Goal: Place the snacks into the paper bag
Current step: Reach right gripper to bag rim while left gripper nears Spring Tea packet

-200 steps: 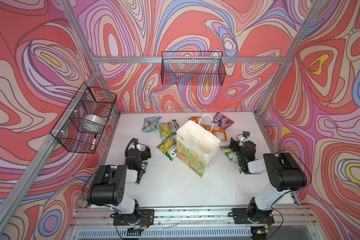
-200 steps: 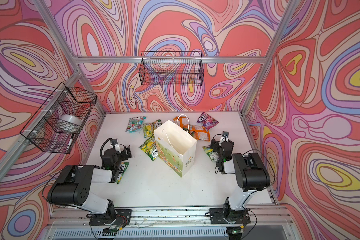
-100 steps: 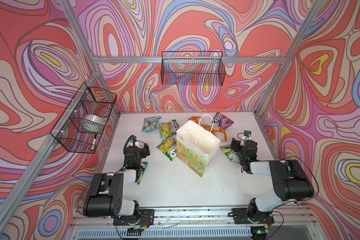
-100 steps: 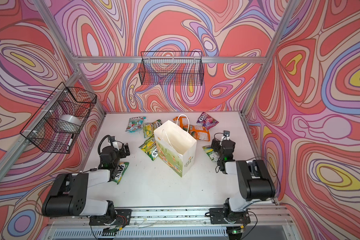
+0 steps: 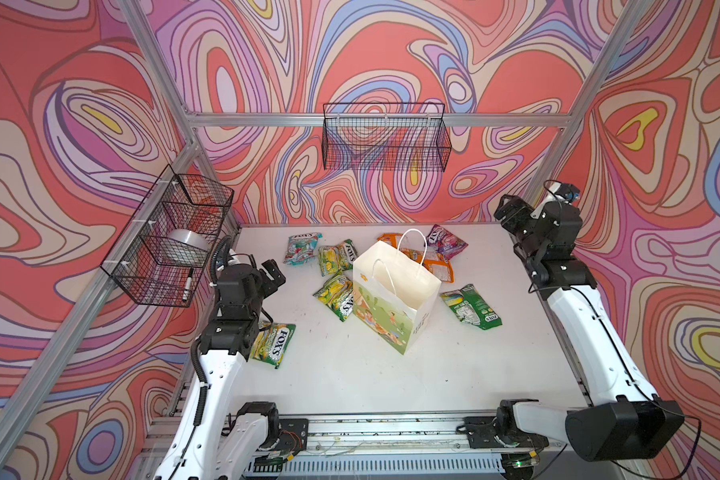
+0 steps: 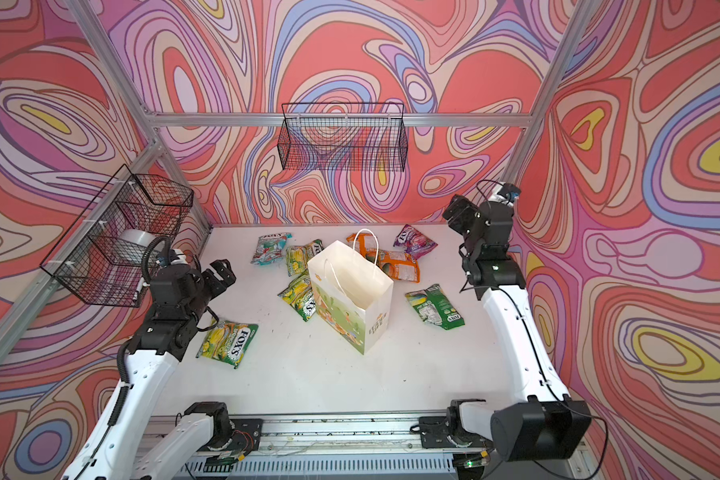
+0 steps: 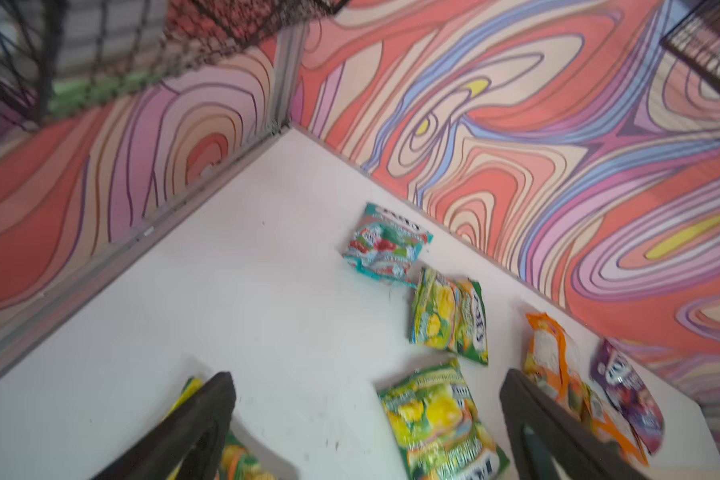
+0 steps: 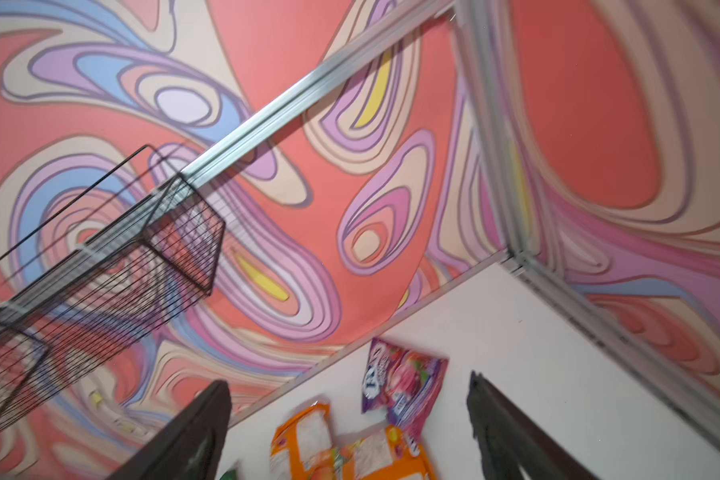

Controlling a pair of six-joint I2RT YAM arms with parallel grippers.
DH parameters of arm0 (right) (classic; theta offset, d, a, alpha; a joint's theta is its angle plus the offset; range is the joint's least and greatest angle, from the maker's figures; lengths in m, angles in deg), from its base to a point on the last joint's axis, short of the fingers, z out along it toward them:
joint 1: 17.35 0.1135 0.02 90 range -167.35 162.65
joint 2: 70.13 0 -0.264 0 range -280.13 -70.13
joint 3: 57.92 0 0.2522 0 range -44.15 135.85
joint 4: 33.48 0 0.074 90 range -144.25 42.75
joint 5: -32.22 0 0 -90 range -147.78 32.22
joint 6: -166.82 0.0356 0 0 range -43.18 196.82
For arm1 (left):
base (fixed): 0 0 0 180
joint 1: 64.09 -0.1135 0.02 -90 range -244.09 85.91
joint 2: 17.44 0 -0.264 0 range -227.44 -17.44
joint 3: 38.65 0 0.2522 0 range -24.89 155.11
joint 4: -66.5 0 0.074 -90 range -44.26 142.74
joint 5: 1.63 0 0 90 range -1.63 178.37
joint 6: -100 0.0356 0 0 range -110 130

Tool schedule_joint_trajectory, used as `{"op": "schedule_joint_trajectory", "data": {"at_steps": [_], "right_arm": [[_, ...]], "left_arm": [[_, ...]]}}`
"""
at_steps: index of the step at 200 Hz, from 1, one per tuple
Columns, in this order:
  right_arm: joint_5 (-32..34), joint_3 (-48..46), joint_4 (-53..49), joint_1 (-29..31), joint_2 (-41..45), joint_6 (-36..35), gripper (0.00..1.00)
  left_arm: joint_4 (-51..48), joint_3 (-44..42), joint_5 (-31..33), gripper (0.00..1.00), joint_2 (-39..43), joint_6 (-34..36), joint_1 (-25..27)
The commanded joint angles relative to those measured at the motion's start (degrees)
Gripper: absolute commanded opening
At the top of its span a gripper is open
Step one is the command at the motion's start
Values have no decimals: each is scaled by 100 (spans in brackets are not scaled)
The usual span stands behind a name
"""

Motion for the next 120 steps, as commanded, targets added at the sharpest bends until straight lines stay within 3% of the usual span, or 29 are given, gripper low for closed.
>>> {"op": "schedule_joint_trajectory", "data": {"at_steps": [1,16,35,72,120], "right_arm": [[-1418,1007,-2332,428,-636,-424,93],[-1224,1546,-3232,1000,-873,-945,98],[-1415,1695,-3805,1576,-835,-1294,98],[-1275,1776,-4595,2668,-822,-1746,98],[-1051,1246,-4209,2851,-308,-1752,98]], "left_arm": [[-2147,307,-1062,100,-49,-240,15],[-2736,448,-1338,100,-52,-272,15],[-3289,454,-977,100,94,-468,15],[-3253,99,-825,100,121,-667,7],[-2958,80,-1211,100,-177,-900,9]]}}
